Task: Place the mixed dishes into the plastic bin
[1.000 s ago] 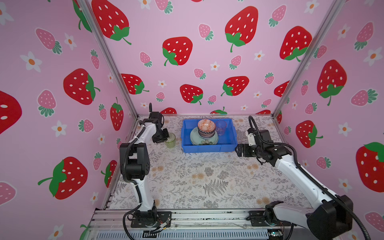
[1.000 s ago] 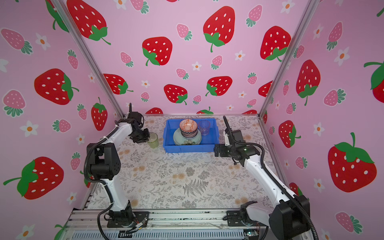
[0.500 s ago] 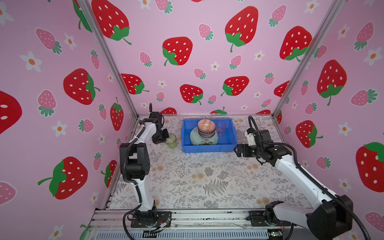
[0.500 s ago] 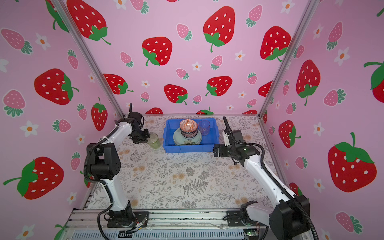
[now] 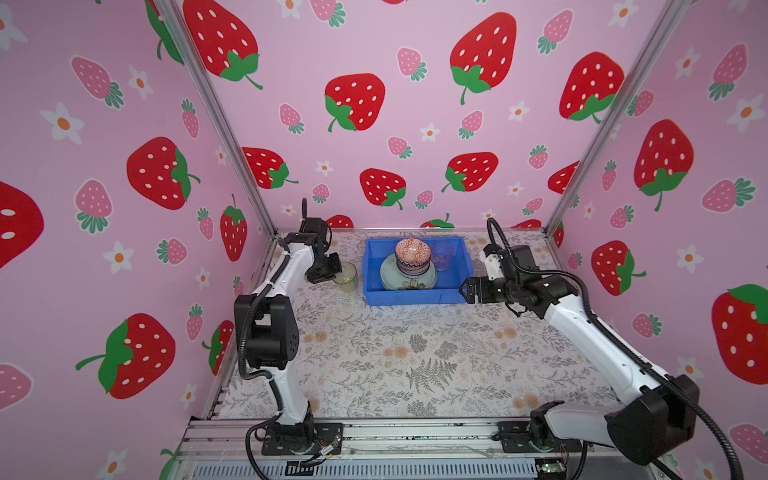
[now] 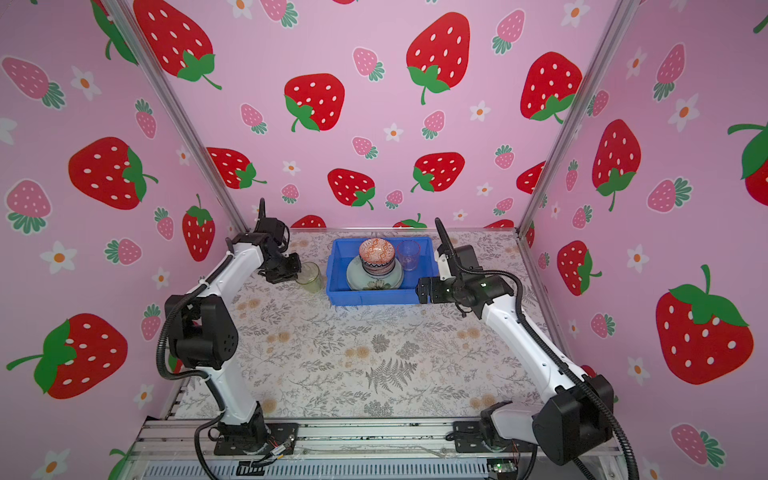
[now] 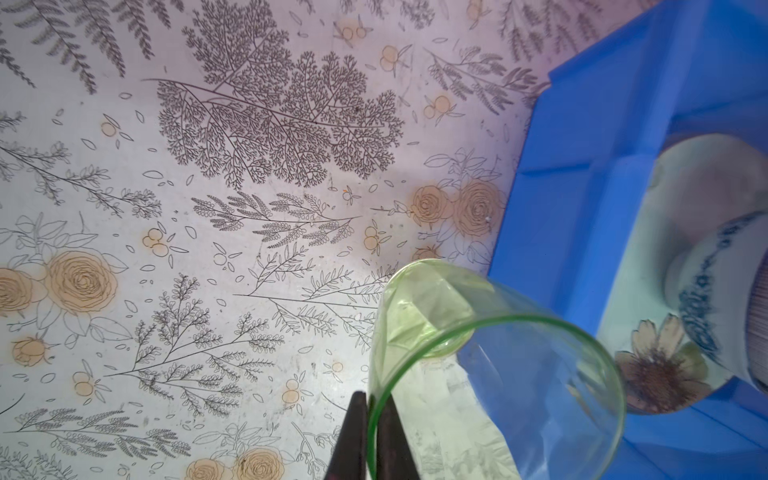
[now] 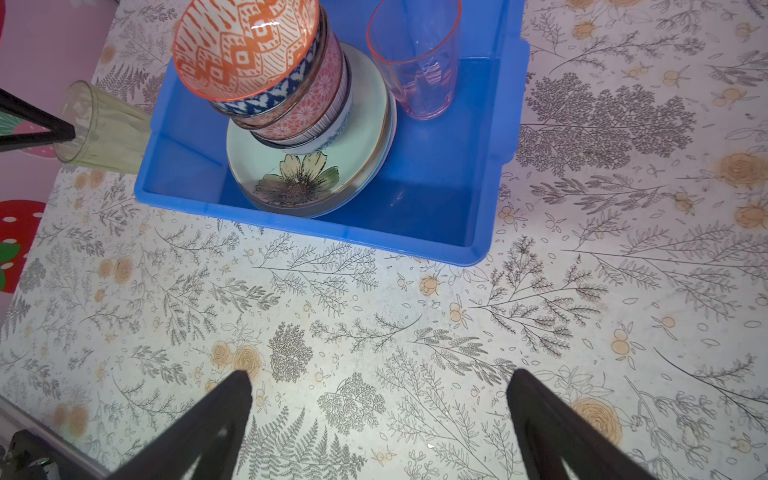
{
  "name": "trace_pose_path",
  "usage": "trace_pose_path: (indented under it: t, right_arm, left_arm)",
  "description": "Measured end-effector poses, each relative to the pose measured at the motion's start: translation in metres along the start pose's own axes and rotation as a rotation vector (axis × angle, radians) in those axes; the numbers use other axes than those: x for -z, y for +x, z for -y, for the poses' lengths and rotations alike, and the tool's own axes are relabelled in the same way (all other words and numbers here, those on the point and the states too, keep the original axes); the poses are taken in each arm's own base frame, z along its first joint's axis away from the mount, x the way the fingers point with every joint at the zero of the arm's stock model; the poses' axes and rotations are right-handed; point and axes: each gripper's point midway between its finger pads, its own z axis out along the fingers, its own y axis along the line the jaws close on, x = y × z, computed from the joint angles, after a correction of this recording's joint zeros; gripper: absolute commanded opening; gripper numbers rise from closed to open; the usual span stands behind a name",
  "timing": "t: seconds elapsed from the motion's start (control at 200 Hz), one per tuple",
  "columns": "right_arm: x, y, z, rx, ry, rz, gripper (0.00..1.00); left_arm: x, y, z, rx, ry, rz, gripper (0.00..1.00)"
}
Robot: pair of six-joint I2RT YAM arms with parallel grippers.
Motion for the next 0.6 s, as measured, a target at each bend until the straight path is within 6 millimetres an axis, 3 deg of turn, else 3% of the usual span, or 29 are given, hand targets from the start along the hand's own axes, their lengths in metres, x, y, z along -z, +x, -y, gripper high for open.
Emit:
trace_pose_path:
  t: [0.35, 0.6]
  right_arm:
    - [-0.008, -0.03, -0.046, 0.078, -0.054, 0.004, 0.95]
    - [-0.007, -0.062, -0.096, 0.168, -0.055, 0.063, 0.93]
  left_arm:
    - [0.036, -0.004, 0.019, -0.027, 0.065, 0.075, 0.0]
    - [0.051, -0.001, 0.032, -0.036, 0.134, 0.1, 0.0]
